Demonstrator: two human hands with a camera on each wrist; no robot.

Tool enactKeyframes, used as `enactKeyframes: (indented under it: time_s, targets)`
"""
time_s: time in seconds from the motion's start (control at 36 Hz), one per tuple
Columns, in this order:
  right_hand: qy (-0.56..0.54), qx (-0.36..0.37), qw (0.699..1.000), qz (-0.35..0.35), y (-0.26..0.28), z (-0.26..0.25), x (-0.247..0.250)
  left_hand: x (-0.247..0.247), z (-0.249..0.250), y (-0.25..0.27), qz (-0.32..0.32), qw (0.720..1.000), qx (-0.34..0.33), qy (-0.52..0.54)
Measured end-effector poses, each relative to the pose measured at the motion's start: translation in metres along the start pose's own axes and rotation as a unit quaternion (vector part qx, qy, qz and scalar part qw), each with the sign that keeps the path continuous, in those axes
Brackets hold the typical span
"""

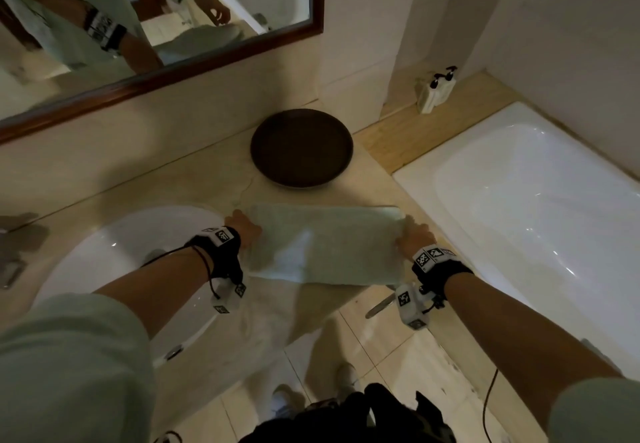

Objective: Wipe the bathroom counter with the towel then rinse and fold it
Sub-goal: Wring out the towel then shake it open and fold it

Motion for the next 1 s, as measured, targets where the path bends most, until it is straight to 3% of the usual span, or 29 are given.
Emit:
enactKeyframes:
  time_s: [0.11,0.31,0.39,0.64,0.83,1.0]
  targets:
    - [-0.015,0.039,0.999,-0.03,0.02,0.019,0.001,-0.004,-0.012,0.022,-0.038,0.993,0.026,0.104]
    - [-0.131,-0.097,0.978,-0.132,0.048,0.04,-0.017,-0.001,-0.034,0.053,-0.081,0.99,0.035,0.115]
    - [-0.151,-0.105,0.968,-0.168,0.06,0.039,-0.022,-0.004,-0.045,0.065,-0.11,0.989,0.032,0.096]
    - [-0.274,-0.194,0.932,-0.136,0.084,0.028,-0.02,-0.005,-0.048,0.078,-0.054,0.996,-0.039,0.053]
    - [-0.285,-0.214,0.922,-0.153,0.079,0.045,-0.028,-0.004,-0.052,0.072,-0.019,0.998,-0.04,0.043]
    - [-0.313,-0.232,0.917,-0.087,0.085,0.04,-0.012,-0.013,-0.061,0.051,-0.01,0.999,-0.033,-0.011]
Point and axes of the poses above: each hand's wrist, its own y-axis away from the middle knuckle, its own x-axis out of the back of the hand, z = x × y, the point moved 2 cm from there along -y, towards the middle knuckle, and after that the axes turned 10 degrees about z, right-handed, at the moved point
